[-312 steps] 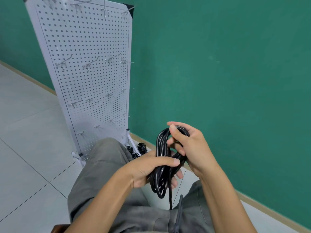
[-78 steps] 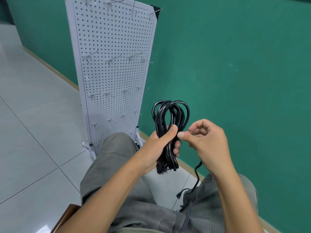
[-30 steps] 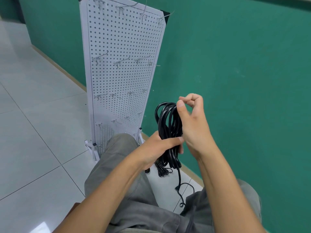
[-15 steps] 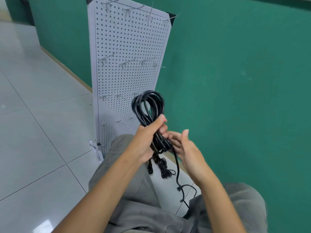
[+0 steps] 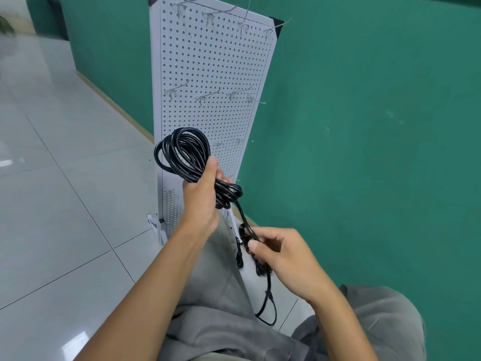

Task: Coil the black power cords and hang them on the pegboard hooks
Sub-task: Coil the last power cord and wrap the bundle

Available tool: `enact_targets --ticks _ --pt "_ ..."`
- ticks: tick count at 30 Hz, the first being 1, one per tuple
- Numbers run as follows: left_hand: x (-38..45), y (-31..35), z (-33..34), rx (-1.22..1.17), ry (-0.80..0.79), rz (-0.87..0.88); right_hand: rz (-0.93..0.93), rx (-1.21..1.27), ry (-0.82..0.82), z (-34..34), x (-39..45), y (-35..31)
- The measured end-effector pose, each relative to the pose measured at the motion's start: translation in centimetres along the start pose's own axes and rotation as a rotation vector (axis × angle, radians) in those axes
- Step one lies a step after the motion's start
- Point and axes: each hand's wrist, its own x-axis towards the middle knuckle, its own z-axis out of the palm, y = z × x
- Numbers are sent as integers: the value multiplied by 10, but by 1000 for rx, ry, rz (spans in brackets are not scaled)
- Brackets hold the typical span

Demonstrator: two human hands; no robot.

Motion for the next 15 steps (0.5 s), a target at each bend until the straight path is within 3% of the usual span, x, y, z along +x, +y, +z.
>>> enact_targets --ticks 7,11,15 --pt "-17 -31 7 348 -87 138 -104 -283 22 -12 -9 -31" --pt "-27 -34 15 356 -118 91 -53 -364 -17 -25 -16 -39" --pt "-35 -37 19 369 -185 45 -49 -310 121 -37 -10 -39"
